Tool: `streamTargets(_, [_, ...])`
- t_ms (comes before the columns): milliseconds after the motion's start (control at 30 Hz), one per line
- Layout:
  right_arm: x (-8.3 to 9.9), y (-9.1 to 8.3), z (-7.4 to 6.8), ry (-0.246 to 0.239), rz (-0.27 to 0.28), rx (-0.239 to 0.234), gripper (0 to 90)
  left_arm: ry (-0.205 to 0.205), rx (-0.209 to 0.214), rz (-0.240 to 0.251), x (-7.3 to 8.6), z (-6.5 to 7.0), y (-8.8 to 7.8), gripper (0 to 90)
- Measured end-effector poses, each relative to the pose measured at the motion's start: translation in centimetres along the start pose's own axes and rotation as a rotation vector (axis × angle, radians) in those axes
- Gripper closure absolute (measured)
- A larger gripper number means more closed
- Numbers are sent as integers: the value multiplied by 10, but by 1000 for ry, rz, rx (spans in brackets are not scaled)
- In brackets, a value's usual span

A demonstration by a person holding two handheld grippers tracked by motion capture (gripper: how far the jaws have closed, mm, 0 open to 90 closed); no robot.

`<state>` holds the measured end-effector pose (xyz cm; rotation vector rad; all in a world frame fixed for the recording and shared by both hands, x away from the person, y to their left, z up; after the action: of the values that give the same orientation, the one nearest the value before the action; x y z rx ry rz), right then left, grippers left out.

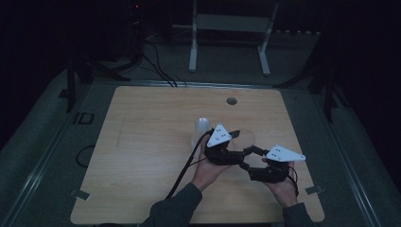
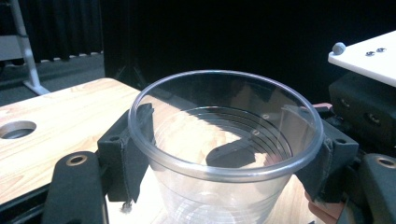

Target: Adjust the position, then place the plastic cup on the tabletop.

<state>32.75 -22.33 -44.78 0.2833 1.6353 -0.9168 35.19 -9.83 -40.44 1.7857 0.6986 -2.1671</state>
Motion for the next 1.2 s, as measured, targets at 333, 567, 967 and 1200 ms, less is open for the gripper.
streamTargets(333, [2,-2,2,-1,1,9,247,23,-41,9,2,-5,-1,276])
streamTargets(567, [3,-6,6,12,7,21,247,39,-67,12,2,-7,-1,276])
streamTargets(967, [5,-10,9,27,13,35,248,53,-97,20,3,-9,0,277])
streamTargets(1200, [6,-11,12,30,20,58,248,61,-106,22,5,-9,0,278])
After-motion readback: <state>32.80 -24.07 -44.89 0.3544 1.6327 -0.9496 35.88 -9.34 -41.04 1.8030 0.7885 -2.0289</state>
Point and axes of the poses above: each handheld gripper's, and its own axes: y roughly forward along the jaws, x roughly out of its underside, z roughly to its right, the point moved 6 cm from there along y, roughly forward along the jaws
